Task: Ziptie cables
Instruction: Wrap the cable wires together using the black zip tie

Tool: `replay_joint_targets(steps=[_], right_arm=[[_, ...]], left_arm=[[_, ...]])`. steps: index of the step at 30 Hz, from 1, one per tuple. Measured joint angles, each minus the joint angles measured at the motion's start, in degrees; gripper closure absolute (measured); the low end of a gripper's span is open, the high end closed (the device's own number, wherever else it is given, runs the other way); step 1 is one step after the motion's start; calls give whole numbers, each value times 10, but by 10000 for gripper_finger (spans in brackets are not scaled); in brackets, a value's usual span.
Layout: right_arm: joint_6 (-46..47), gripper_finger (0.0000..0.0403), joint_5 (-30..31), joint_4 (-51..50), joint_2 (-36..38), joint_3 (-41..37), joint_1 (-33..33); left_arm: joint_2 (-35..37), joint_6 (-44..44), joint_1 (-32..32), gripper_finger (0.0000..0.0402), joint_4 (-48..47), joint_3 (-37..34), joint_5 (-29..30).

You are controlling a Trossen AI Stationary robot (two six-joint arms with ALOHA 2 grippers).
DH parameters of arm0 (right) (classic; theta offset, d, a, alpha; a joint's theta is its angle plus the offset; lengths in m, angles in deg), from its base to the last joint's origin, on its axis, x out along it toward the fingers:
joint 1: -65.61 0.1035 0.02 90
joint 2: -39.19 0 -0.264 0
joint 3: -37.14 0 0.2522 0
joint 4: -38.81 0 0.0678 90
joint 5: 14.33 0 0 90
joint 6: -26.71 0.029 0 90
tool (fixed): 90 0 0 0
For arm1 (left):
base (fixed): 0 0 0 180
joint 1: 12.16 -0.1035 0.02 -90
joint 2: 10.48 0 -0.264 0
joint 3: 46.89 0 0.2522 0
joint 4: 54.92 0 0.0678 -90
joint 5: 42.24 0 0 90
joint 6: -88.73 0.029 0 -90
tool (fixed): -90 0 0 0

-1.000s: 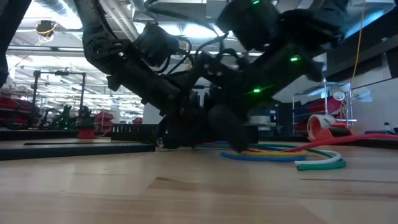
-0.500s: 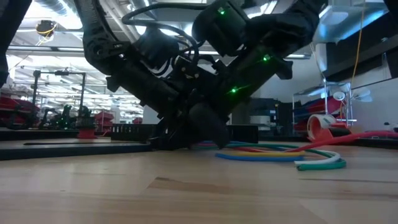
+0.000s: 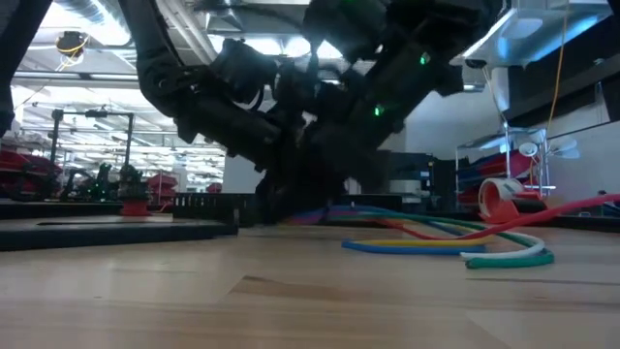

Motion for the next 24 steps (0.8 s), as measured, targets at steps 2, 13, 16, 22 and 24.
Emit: replay_joint_targets(steps=[2, 13, 16, 22, 24], right_arm=[[-2, 396, 0, 0, 14, 0, 0], [-19, 400, -13, 20, 58, 0, 0], [-12, 401, -18, 25, 61, 1, 9], [-5, 401, 5, 30, 71, 2, 24], [0, 401, 6, 38, 70, 1, 28]], left_arm=[[7, 23, -11, 401, 4, 1, -31], [21, 83, -44, 401, 11, 1, -96], [21, 97, -44, 401, 6, 1, -113], [21, 123, -56, 401, -9, 1, -122], [21, 127, -61, 401, -20, 1, -122]])
